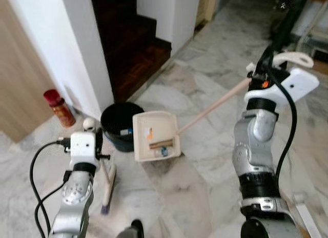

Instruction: Sweep floor

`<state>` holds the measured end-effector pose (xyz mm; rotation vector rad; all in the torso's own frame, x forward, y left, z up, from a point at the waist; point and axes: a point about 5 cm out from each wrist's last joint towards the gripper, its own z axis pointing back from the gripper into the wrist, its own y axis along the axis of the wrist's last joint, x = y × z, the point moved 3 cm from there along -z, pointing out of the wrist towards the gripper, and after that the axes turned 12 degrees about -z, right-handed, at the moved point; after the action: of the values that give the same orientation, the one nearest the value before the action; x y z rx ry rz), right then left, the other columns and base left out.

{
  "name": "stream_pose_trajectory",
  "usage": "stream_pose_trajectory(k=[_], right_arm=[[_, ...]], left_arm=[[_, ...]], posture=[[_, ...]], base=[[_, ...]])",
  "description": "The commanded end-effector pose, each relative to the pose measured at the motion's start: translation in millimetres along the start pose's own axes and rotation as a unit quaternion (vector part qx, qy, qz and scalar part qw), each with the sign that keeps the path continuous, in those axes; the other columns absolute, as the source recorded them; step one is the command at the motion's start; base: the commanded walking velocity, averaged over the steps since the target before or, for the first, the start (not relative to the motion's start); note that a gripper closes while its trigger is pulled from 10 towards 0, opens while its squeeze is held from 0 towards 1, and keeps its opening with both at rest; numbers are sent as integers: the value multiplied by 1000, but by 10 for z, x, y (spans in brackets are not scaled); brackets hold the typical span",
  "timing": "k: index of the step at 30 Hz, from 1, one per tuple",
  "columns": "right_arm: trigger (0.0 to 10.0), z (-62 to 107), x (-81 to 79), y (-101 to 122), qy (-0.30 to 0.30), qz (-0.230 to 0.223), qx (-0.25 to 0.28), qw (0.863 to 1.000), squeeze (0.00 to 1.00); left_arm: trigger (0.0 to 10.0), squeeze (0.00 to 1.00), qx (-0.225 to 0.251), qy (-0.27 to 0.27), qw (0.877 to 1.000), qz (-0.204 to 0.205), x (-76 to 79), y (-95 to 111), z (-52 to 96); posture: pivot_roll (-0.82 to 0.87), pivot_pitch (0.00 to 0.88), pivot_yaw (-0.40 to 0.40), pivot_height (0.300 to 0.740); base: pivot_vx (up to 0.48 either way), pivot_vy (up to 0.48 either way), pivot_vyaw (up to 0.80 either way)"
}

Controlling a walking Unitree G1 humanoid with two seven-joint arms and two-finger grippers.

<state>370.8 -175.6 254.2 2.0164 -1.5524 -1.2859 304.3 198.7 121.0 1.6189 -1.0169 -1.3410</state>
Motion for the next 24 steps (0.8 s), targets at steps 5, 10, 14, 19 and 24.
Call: stream_pose_trajectory(k=[5,10,14,19,24], right_arm=[[10000,-103,-219,220,32,-40,47,998,0],[10000,-111,-253,231,37,-46,49,997,0],[10000,-117,-262,237,40,-48,50,997,0],[10000,-117,-278,223,44,-45,44,997,0],[10000,-101,-280,202,45,-45,37,997,0]], left_arm=[[10000,0,13,7,1000,-23,-38,33,-6],[10000,0,13,8,1000,-23,-43,30,-7],[10000,0,13,11,1000,-25,-52,28,-12],[10000,0,13,14,999,-25,-54,31,-12],[10000,0,11,17,999,-26,-66,17,-8]], posture=[[126,110,-19,740],[125,105,-19,740],[127,103,-20,740],[127,103,-22,740],[126,108,-23,740]], base=[[353,0,0],[360,0,0],[364,0,0],[372,0,0],[385,0,509]])
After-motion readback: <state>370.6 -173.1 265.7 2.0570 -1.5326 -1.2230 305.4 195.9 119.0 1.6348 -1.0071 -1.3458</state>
